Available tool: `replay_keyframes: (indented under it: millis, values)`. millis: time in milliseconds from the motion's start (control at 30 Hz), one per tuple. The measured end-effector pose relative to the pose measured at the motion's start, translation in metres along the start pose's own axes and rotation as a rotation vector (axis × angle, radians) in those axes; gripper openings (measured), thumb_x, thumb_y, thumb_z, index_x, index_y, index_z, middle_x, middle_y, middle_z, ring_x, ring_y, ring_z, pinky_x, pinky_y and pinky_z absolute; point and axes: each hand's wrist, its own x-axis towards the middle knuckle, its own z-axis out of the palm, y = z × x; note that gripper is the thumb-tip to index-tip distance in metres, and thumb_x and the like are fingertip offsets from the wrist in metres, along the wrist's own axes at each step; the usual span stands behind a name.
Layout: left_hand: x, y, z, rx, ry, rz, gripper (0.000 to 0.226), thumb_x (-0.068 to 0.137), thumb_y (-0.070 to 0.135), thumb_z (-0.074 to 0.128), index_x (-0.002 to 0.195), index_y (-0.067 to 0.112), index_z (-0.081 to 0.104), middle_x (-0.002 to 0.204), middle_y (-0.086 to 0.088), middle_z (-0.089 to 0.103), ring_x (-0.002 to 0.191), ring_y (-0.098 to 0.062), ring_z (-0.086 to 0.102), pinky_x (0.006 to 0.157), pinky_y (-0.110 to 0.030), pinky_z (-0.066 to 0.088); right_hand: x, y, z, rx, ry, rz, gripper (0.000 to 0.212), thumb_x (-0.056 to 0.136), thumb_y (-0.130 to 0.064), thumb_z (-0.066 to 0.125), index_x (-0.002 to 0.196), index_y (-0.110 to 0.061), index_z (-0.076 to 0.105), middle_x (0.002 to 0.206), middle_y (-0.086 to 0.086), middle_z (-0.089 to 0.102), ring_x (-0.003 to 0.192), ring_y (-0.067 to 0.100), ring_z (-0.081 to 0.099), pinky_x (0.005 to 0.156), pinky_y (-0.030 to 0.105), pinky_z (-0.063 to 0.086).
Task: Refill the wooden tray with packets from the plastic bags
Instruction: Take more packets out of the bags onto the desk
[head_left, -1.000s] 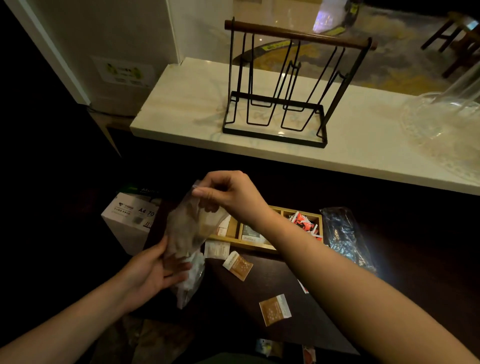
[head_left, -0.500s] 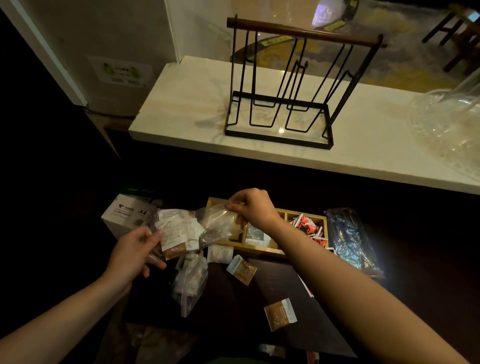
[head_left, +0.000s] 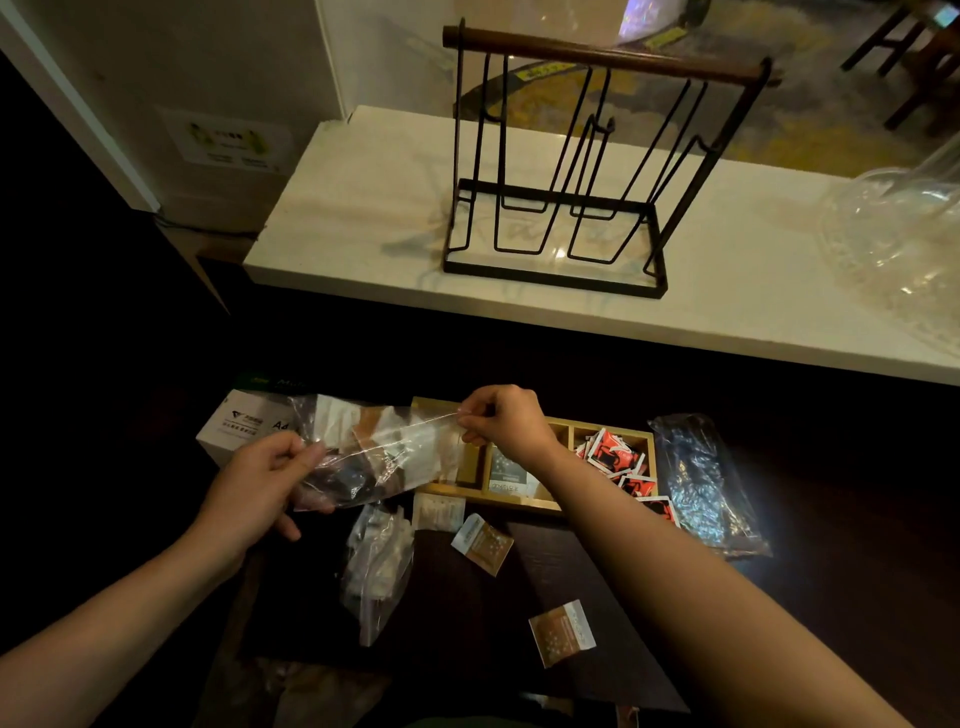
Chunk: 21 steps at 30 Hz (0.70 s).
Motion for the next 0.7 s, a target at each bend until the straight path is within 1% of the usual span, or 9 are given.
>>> replay_keyframes:
  millis: [67,133,167,267,367,400,533,633,700]
  values:
    - [-0.002,0.003,-0.001,0.006,-0.024,0.015,0.026,0.092,0.016,0.054,0.079,-0.007,0.050,0.066,0.003,0.071,0.046,-0.011,0.066,0.032,-0.021,0.043,0.000,0.003,0.001,-0.016,0.004,-0.001,0.012,0.088,-0.004,0.062,0.098,0.001,0.065,0.084,0.011,0.067,0.079,0.025,0.072,0.072,0.027,0.059]
    - [-0.001,0.004,-0.003,0.000,-0.047,0.022,0.024,0.092,0.015,0.054,0.082,-0.007,0.053,0.078,-0.003,0.074,0.054,-0.016,0.070,0.033,-0.024,0.045,0.001,0.007,0.002,-0.041,0.017,-0.004,0.010,0.087,-0.003,0.063,0.097,0.000,0.065,0.083,0.006,0.063,0.076,0.022,0.070,0.065,0.014,0.055]
    - [-0.001,0.004,-0.004,-0.001,-0.052,0.024,0.022,0.092,0.014,0.054,0.082,-0.006,0.054,0.077,-0.002,0.074,0.055,-0.016,0.070,0.034,-0.024,0.046,0.001,0.008,0.003,-0.050,0.023,-0.003,0.010,0.087,-0.003,0.063,0.096,-0.001,0.066,0.083,0.006,0.062,0.074,0.019,0.068,0.061,0.010,0.052]
    - [0.000,0.007,-0.005,-0.008,-0.060,0.029,0.020,0.091,0.013,0.056,0.077,-0.002,0.054,0.074,0.004,0.075,0.052,-0.010,0.067,0.035,-0.025,0.047,0.002,0.011,0.006,-0.048,0.032,0.019,0.008,0.089,-0.006,0.062,0.095,-0.002,0.066,0.088,0.012,0.067,0.077,0.019,0.068,0.062,0.011,0.053]
    - [-0.001,0.011,-0.005,0.001,-0.066,0.065,0.020,0.087,0.018,0.062,0.076,0.001,0.057,0.082,0.002,0.075,0.064,-0.021,0.072,0.036,-0.025,0.047,0.001,0.011,0.006,-0.052,0.057,0.015,0.010,0.089,-0.008,0.061,0.096,-0.002,0.066,0.091,0.012,0.068,0.074,0.009,0.064,0.061,0.009,0.052]
    - [-0.002,0.011,-0.005,0.013,-0.066,0.077,0.021,0.086,0.019,0.063,0.078,0.001,0.058,0.082,0.001,0.075,0.066,-0.023,0.073,0.036,-0.025,0.048,0.000,0.011,0.006,-0.052,0.064,0.007,0.010,0.089,-0.008,0.061,0.096,-0.002,0.066,0.090,0.010,0.068,0.074,0.008,0.063,0.063,0.010,0.053]
    - [-0.004,0.014,-0.003,0.006,-0.077,0.090,0.021,0.086,0.019,0.063,0.075,0.003,0.056,0.092,-0.008,0.074,0.069,-0.024,0.073,0.039,-0.026,0.050,-0.005,0.016,0.003,-0.015,0.095,0.012,0.010,0.088,-0.010,0.063,0.095,-0.003,0.065,0.083,0.005,0.067,0.077,0.014,0.068,0.076,0.028,0.059]
    - [-0.005,0.015,0.000,0.014,-0.092,0.084,0.019,0.086,0.016,0.063,0.075,0.002,0.057,0.093,-0.010,0.074,0.069,-0.025,0.073,0.038,-0.026,0.050,-0.009,0.021,0.001,-0.015,0.113,0.021,0.007,0.088,-0.011,0.063,0.092,-0.005,0.065,0.077,-0.002,0.065,0.071,0.011,0.066,0.075,0.030,0.058]
    - [-0.002,0.014,0.002,0.032,-0.109,0.071,0.019,0.086,0.015,0.063,0.079,-0.001,0.058,0.092,-0.010,0.074,0.068,-0.025,0.073,0.039,-0.027,0.051,-0.012,0.025,0.001,-0.032,0.119,0.012,0.006,0.088,-0.011,0.063,0.091,-0.007,0.065,0.078,0.001,0.067,0.070,0.011,0.066,0.074,0.032,0.059]
